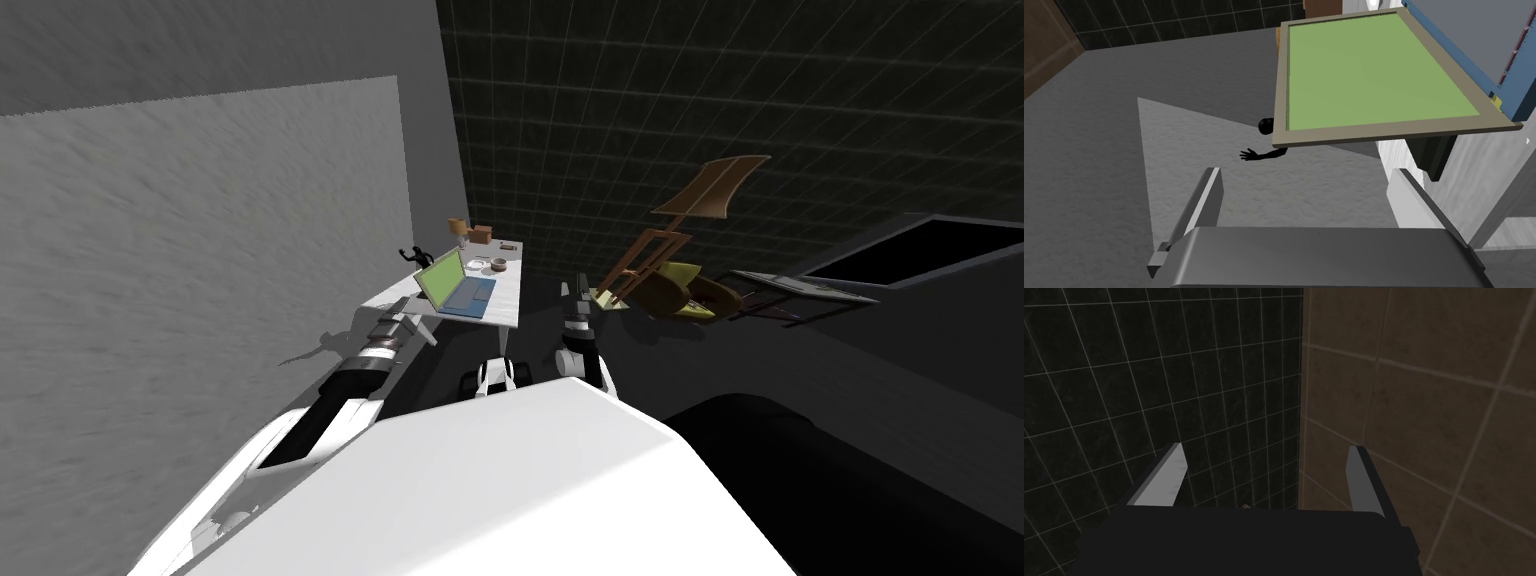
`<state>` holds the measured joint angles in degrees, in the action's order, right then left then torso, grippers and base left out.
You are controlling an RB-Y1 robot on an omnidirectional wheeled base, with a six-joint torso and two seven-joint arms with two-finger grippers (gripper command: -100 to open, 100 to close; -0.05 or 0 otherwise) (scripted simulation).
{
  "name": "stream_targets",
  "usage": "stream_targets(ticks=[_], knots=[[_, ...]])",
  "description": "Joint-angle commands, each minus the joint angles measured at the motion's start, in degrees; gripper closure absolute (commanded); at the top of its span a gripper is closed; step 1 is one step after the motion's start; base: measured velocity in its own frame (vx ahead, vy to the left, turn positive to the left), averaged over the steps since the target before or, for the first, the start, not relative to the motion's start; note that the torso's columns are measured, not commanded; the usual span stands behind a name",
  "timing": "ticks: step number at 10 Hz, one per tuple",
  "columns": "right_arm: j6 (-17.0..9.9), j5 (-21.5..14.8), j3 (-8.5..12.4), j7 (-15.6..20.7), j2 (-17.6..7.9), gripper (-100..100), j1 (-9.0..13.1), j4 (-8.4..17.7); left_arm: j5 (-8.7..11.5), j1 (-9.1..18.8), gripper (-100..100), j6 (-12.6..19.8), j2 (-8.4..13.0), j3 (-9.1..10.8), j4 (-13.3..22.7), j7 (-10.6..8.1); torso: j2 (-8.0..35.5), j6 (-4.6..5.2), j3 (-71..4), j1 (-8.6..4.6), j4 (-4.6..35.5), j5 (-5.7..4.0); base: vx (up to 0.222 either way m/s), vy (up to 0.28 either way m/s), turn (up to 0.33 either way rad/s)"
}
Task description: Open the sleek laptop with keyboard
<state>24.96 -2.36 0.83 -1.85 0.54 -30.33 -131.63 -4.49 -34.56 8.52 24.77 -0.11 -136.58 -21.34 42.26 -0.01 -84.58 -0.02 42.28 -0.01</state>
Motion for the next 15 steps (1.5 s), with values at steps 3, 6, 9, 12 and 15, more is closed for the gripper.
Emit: stream_targets(ticks=[3, 6, 9, 12, 15], knots=[[0.0, 0.0, 0.0, 0.0, 0.0, 0, 0.0, 0.0, -0.1, 0.3, -100, 6.2, 4.8, 0.91, -1.6, 0.82, 0.0, 0.0, 0.0, 0.06, 0.0, 0.02, 0.051, 0.092, -0.149], [0.0, 0.0, 0.0, 0.0, 0.0, 0, 0.0, 0.0, 0.1, 0.7, -100, 9.8, 7.8, 1.63, -2.7, 2.33, 0.0, 0.01, 0.0, -0.01, 0.0, 0.0, 0.063, 0.087, -0.141], [0.0, 0.0, 0.0, 0.0, 0.0, 0, 0.0, 0.0, 0.3, 1.1, -100, 13.0, 10.3, 2.3, -4.0, 4.0, 0.0, 0.01, 0.0, 0.02, 0.0, 0.01, 0.058, 0.097, -0.126], [0.0, 0.0, 0.0, 0.0, 0.0, 0, 0.0, 0.0, 0.4, 1.6, -100, 16.4, 13.2, 2.99, -5.9, 5.79, 0.1, 0.0, 0.0, -0.03, 0.0, -0.01, 0.044, 0.096, -0.122], [0.0, 0.0, 0.0, 0.0, 0.0, 0, 0.0, 0.0, 0.4, 1.8, -100, 17.5, 14.4, 3.19, -7.1, 6.37, 0.0, 0.0, 0.0, 0.03, 0.0, 0.02, 0.031, 0.098, -0.087]])
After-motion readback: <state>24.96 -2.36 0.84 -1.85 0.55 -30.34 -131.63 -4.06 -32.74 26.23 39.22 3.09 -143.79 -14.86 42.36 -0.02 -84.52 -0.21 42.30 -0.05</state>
